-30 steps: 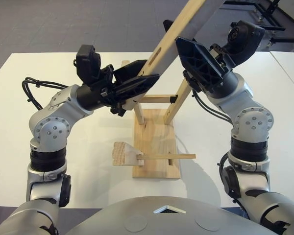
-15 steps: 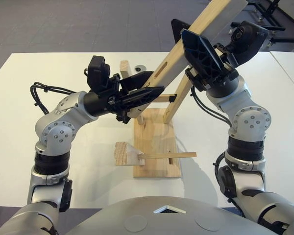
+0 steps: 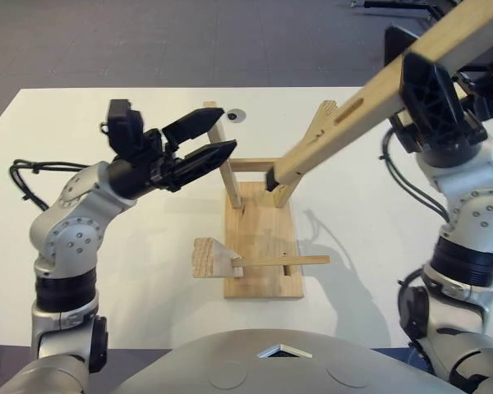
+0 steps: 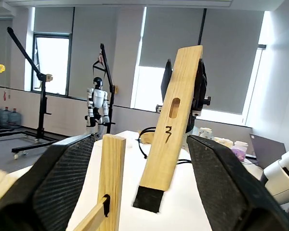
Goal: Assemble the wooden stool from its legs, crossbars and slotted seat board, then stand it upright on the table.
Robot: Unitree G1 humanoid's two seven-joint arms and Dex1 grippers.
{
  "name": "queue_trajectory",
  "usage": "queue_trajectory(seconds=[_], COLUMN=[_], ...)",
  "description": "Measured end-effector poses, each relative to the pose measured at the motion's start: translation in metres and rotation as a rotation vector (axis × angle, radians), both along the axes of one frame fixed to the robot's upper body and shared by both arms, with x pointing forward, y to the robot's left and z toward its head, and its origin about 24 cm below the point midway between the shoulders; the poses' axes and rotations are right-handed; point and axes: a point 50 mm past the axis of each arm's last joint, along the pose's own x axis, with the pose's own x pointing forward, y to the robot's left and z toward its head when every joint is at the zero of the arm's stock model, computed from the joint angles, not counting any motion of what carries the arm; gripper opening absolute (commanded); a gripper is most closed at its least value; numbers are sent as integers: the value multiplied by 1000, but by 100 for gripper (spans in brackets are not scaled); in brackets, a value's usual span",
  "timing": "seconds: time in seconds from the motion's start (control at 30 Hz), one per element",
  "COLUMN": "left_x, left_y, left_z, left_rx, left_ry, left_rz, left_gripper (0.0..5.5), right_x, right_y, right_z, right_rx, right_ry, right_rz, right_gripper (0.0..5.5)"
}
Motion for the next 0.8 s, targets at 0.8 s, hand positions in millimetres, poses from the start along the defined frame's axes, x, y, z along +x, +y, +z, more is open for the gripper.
queue_trajectory(seconds=[0.8], left_x=[-10], left_y=[47], left_z=[0], left_rx=[31], left_ry=[147], left_rz=[62], left_gripper=[432], right_x=[-54], right_y=[-4], right_z=[-102], right_rx=[-154], right_ry=[10], right_rz=[92], right_gripper=[206])
